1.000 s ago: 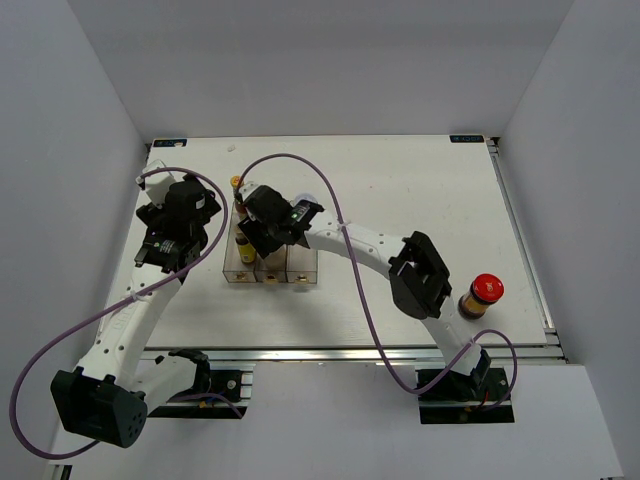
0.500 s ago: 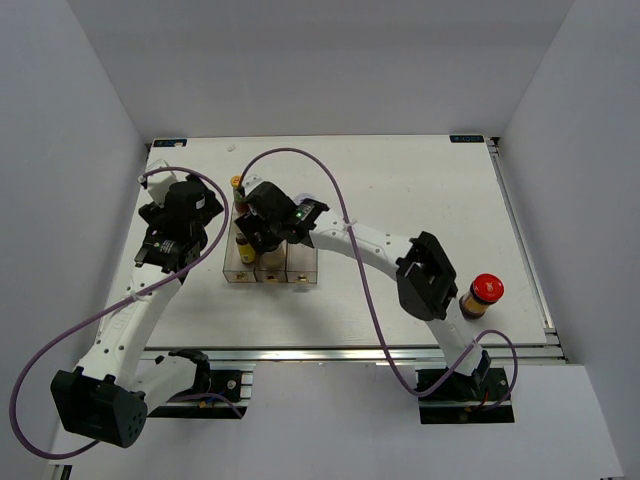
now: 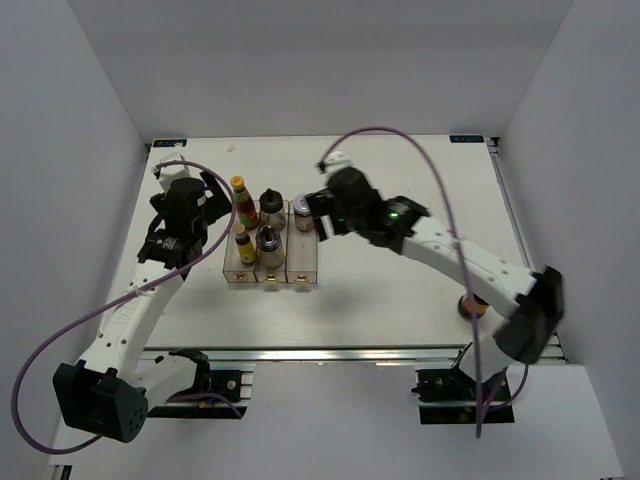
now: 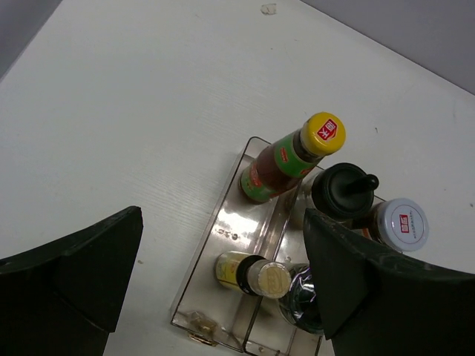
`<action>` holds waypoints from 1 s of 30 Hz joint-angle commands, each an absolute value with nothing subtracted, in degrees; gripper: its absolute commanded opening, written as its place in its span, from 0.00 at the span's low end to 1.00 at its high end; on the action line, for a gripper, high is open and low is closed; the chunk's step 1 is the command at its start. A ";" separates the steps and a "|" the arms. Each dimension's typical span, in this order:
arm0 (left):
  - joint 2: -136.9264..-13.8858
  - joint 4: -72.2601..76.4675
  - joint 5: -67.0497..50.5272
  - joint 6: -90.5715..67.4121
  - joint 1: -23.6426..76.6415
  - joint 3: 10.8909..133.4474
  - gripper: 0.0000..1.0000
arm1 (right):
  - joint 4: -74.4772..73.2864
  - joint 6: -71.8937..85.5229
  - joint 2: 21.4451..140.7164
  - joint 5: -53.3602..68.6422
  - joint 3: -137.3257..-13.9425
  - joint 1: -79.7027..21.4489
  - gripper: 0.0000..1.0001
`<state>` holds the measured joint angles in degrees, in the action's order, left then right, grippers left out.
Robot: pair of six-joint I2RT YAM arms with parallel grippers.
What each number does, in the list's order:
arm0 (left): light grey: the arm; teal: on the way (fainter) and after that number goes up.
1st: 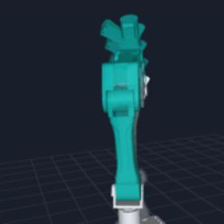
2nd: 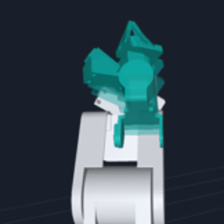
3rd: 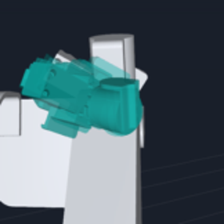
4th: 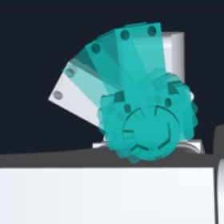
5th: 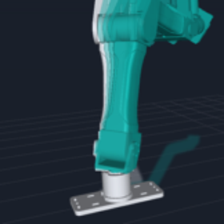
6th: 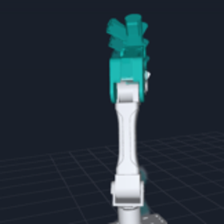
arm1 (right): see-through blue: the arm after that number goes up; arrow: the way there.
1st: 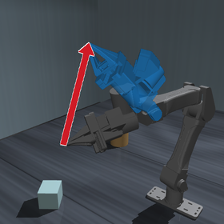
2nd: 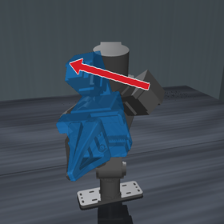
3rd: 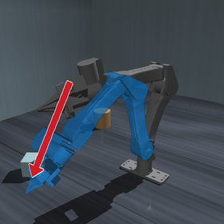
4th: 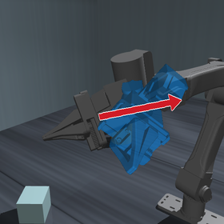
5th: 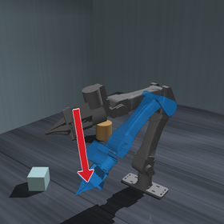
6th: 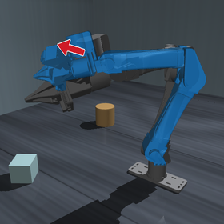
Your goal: Organize the condiment bottles
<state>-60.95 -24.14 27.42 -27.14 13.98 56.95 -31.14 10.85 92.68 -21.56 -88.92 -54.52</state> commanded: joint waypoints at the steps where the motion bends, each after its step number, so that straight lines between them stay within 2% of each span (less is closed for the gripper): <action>1: -61.43 -21.10 23.73 -24.87 13.62 58.27 0.98 | -35.41 18.96 81.15 -26.72 -80.27 -45.38 0.89; 4: -61.70 -20.48 23.20 -24.43 13.62 58.54 0.98 | -40.68 25.66 71.04 -29.08 -72.09 -35.53 0.89; 11: -63.80 -18.11 21.36 -23.82 13.62 58.54 0.98 | -59.83 37.51 58.11 -41.04 -67.51 -20.42 0.89; 16: -66.27 -16.70 18.37 -23.73 13.62 59.85 0.98 | -58.99 37.10 52.65 -34.90 -59.52 -12.41 0.89; 20: -67.41 -15.91 19.24 -23.12 13.62 60.03 0.98 | -58.54 35.60 53.26 -31.13 -56.35 -3.89 0.89; 26: -68.29 -16.61 21.09 -23.20 13.54 60.12 0.98 | -54.14 32.52 55.63 -23.74 -52.21 1.93 0.89; 30: -68.47 -16.09 20.92 -23.20 13.62 59.94 0.98 | -52.13 30.94 55.28 -19.96 -49.32 2.02 0.89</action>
<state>-68.90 -17.45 20.45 -23.73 13.93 58.04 -54.94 32.64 55.94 -24.25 -50.68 1.78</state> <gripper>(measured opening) 0.982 0.894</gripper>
